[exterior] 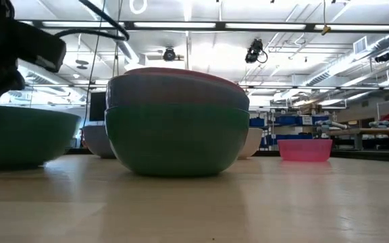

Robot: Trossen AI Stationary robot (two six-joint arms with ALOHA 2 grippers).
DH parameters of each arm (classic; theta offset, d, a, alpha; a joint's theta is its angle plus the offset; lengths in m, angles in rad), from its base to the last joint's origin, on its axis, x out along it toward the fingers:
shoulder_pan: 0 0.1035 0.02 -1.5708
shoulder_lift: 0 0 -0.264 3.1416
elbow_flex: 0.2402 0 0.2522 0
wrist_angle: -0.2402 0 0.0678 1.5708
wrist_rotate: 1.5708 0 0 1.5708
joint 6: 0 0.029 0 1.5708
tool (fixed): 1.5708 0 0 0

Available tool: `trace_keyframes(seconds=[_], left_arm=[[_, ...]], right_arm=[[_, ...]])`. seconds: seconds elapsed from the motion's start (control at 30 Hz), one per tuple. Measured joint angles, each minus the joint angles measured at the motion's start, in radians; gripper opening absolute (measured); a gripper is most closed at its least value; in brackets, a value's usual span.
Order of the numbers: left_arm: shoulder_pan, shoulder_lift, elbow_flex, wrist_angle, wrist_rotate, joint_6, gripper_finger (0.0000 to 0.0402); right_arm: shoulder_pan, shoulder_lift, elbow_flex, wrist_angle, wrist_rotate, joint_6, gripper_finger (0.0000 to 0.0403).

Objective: Nest bowls inside each other
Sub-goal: Stack the dark green bowl on top of the pink bowl

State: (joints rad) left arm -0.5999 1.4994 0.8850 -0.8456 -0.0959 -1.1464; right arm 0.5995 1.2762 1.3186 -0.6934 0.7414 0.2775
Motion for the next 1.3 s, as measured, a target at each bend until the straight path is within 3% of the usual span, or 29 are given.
trace_keyframes(seconds=[0.07, 0.23, 0.47, 0.7, 1.0, 1.17, 1.3], left_arm=[[0.0, -0.003, -0.002, 0.019, -0.006, 0.01, 0.0016], [0.0, -0.001, 0.04, 0.008, -0.055, 0.042, 0.0006], [0.04, 0.0, 0.171, -0.155, -0.259, 0.176, 0.0004], [0.177, -0.002, 0.255, -0.404, -0.543, 0.291, 0.0004], [0.457, -0.024, 0.213, -0.199, -0.438, 0.679, 0.0003], [0.519, -0.03, 0.215, -0.043, -0.395, 0.802, 0.0003], [0.53, -0.03, 0.225, -0.025, -0.388, 0.842, 0.0003]], right_arm=[[0.0, 0.0, 0.0, -0.001, 0.0, 0.0, 0.0158], [0.0, 0.0, 0.0, -0.009, 0.0, 0.001, 0.0158], [0.0, 0.0, 0.0, -0.034, 0.013, 0.01, 0.0158], [0.0, 0.0, 0.0, -0.072, 0.025, 0.023, 0.0158], [0.0, 0.0, 0.0, -0.073, 0.025, 0.031, 0.0158], [-0.001, 0.0, 0.0, -0.081, 0.025, 0.04, 0.0158], [-0.001, 0.0, 0.0, -0.083, 0.025, 0.055, 0.0158]])
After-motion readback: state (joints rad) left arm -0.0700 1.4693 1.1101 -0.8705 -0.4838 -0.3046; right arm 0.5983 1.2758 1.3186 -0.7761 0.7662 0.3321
